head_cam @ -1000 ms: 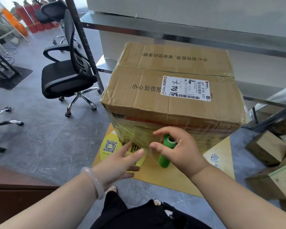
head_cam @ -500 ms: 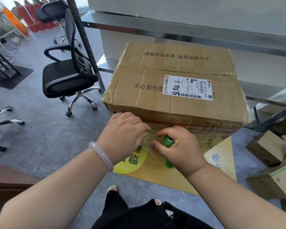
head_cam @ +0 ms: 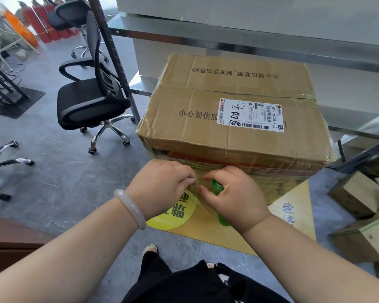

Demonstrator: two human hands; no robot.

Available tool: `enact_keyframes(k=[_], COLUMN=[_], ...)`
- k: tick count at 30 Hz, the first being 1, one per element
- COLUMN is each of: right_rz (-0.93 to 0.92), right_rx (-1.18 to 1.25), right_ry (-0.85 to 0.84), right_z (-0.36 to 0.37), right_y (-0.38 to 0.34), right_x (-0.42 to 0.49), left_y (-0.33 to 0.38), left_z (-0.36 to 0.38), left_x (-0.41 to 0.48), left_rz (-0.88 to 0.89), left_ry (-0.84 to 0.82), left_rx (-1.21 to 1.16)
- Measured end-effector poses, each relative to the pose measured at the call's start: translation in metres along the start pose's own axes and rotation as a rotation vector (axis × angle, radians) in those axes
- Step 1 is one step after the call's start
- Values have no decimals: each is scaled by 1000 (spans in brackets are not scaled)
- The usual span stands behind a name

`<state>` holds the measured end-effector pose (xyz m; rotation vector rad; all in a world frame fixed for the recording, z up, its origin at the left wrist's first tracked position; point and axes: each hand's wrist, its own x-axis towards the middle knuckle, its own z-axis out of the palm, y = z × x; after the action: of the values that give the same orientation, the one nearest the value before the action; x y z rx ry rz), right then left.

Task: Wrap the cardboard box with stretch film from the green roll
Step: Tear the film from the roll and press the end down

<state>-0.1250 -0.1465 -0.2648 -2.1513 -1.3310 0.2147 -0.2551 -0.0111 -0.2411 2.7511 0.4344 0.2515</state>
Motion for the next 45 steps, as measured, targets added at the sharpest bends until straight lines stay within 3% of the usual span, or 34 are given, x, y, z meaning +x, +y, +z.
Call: enact_keyframes(k=[4, 12, 23, 45], right_rz=[-79, -54, 94, 393], right_rx=[68, 65, 141, 239], right_ry=[-28, -90, 8, -106], right_z=[3, -2, 4, 17], right_y=[-4, -6, -4, -4], right_x=[1, 8, -4, -1], left_y=[2, -3, -2, -7], left_z=[-4, -10, 2, 15], left_x=[1, 6, 4, -3], left_rz=[-76, -141, -101, -21], left_ry=[-50, -139, 3, 35], left_rx=[-55, -119, -263, -435])
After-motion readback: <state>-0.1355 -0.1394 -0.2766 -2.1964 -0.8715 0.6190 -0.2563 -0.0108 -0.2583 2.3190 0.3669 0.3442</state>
